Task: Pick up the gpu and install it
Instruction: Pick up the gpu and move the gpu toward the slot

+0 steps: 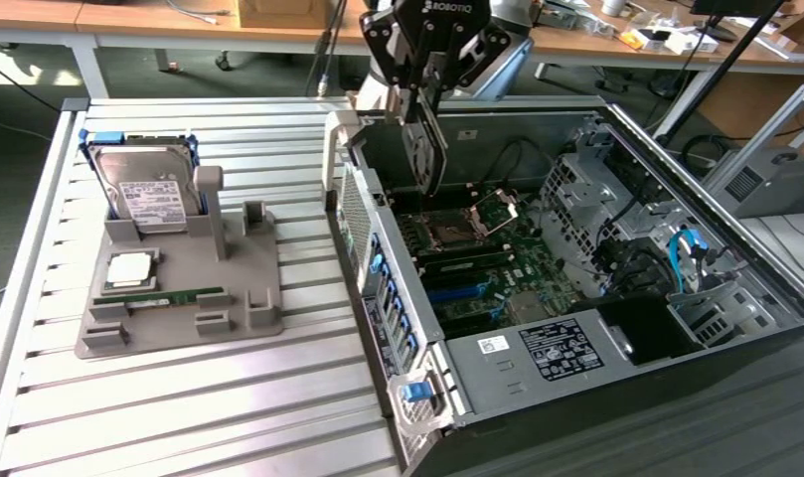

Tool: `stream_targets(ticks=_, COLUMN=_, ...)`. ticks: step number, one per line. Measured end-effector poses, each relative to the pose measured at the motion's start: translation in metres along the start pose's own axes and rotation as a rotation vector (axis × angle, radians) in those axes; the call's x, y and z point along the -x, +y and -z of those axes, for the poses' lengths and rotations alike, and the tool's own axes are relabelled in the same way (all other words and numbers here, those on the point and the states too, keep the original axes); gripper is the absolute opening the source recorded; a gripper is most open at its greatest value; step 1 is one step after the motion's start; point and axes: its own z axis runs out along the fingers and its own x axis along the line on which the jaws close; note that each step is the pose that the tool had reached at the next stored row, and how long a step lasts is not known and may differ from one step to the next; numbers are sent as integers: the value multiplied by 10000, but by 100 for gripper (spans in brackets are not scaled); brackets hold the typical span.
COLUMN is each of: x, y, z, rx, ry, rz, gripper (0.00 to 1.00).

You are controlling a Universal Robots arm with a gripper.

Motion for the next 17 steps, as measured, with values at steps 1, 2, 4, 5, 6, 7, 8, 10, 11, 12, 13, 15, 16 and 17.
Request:
stream_targets(ticks=1, x=21, y=-2, z=-2, rx=-1, ry=0, rz=0, gripper=27)
stream_targets(ticks=2, x=33, y=-3, z=-3, rx=0, ry=0, rz=0, gripper=27)
stream_targets(ticks=4, x=54, y=-4, z=-5, rx=-1, ry=0, rz=0, gripper=27)
stream_targets(ticks=5, x=64, y=-5, z=-6, rx=-1, ry=0, rz=0, gripper=27)
stream_targets(ticks=6, x=72, y=-6, z=-6, rx=-1, ry=0, rz=0, gripper=27)
stream_targets(ticks=7, x=80, y=-7, z=-7, rx=-1, ry=1, rz=0, gripper=27)
stream_targets(ticks=8, x=88, y=-8, z=-8, rx=-1, ry=1, rz=1, gripper=27)
stream_targets(ticks=10, x=105, y=-11, z=-11, rx=0, ry=0, rz=0, gripper=27)
stream_targets(ticks=11, x=113, y=-12, z=-11, rx=-1, ry=0, rz=0, gripper=27)
stream_targets(ticks=12, x=121, y=-15, z=-12, rx=-3, ry=2, rz=0, gripper=27)
stream_targets(ticks=13, x=130, y=-19, z=-13, rx=-3, ry=2, rz=0, gripper=27)
stream_targets(ticks=15, x=149, y=-38, z=-19, rx=-1, ry=1, rz=0, gripper=27)
stream_targets(ticks=16, x=155, y=-50, z=-21, rx=-2, ry=1, rz=0, gripper=27)
stream_targets(ticks=17, x=160, y=-59, z=-22, rx=-1, ry=1, rz=0, gripper=27)
